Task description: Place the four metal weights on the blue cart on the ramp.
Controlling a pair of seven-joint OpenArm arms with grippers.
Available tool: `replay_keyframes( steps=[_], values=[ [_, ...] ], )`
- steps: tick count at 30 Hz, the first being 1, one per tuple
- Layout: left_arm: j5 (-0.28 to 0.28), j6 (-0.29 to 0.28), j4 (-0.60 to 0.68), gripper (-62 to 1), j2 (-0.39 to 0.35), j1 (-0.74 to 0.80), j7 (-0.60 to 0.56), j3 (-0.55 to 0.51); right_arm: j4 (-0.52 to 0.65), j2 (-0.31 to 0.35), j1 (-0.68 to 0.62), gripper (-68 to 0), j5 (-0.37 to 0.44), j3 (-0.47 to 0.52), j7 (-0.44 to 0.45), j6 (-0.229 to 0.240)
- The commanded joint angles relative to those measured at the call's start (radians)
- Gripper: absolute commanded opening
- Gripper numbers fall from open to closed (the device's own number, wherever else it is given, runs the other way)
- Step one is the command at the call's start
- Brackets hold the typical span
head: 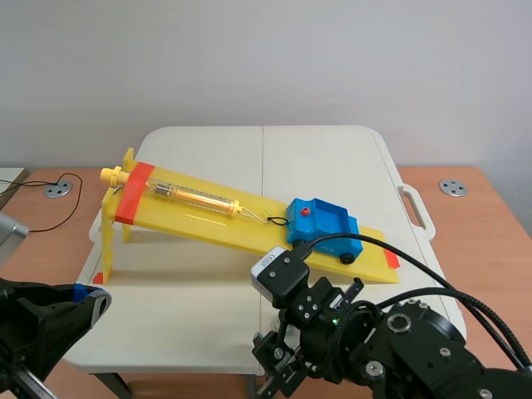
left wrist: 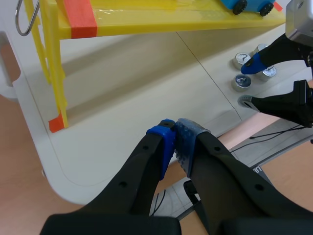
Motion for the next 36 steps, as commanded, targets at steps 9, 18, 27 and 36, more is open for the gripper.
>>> replay_keyframes(
  steps=[9, 18, 27, 36],
  values=[
    [-0.074, -0.018, 0.063, -55.8, 0.005, -0.008, -0.103, -0.016, 0.031, -0.045, 0.094, -34.4, 0.014, -0.018, 0.131, -0.045],
    [-0.074, -0.018, 0.063, -55.8, 0.005, -0.009, -0.103, -0.016, -0.022, -0.045, 0.100, -34.4, 0.014, -0.018, 0.166, -0.048],
    [-0.074, -0.018, 0.063, -55.8, 0.005, -0.009, -0.103, -0.016, -0.048, -0.044, 0.099, -46.7, 0.014, -0.018, 0.198, -0.048],
    [-0.074, -0.018, 0.063, -55.8, 0.005, -0.009, -0.103, -0.016, -0.048, -0.025, 0.099, -67.1, 0.014, -0.018, 0.186, -0.048]
  ],
)
